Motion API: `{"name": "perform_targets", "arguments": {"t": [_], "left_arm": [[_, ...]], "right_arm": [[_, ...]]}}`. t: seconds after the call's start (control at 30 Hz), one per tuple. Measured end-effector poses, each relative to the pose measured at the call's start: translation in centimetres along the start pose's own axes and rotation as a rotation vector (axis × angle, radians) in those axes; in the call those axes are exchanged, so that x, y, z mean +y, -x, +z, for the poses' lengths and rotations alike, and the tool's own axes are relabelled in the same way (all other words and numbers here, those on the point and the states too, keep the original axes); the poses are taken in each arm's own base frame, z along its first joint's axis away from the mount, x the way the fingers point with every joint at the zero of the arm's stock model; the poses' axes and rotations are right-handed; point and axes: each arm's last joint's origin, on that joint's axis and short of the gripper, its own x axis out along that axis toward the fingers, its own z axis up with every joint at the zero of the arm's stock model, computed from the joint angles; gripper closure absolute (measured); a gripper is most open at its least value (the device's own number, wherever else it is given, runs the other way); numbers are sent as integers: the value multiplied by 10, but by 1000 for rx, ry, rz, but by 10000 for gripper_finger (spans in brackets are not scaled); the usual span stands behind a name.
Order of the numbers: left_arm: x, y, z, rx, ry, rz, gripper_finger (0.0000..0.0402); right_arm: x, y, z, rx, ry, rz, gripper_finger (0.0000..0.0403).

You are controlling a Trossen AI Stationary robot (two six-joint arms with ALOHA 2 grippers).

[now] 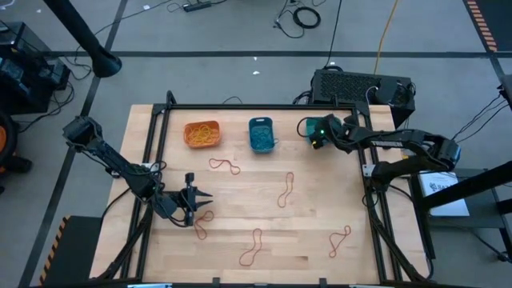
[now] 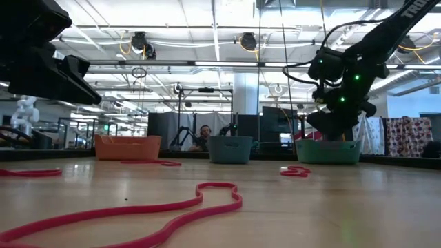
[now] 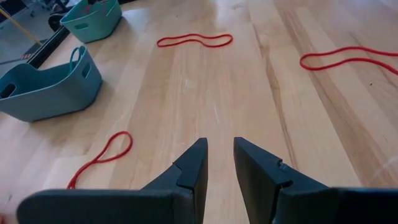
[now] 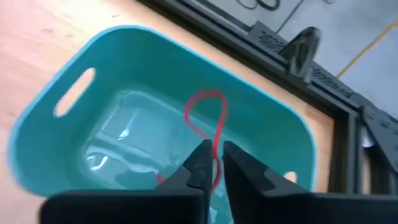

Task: Sort rubber bands into baskets
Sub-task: Put the red rubber band into the green bin

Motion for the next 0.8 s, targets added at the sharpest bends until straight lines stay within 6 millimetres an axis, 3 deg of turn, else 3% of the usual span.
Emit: {"name": "perform_targets", "arguments": {"t": [0.3, 0.5, 0.63, 0.8], "left_arm": [[0, 0, 0, 0, 2, 0, 315], [0, 0, 0, 0, 2, 0, 315], [0, 0, 0, 0, 2, 0, 315], [0, 0, 0, 0, 2, 0, 315]], "right_arm": [[-1, 3, 0, 9, 30, 40, 290], [-7, 22, 12, -32, 9, 159, 266], [-7, 43, 29, -63, -70, 392, 267], [24, 71, 34, -145, -46, 767, 268]]}}
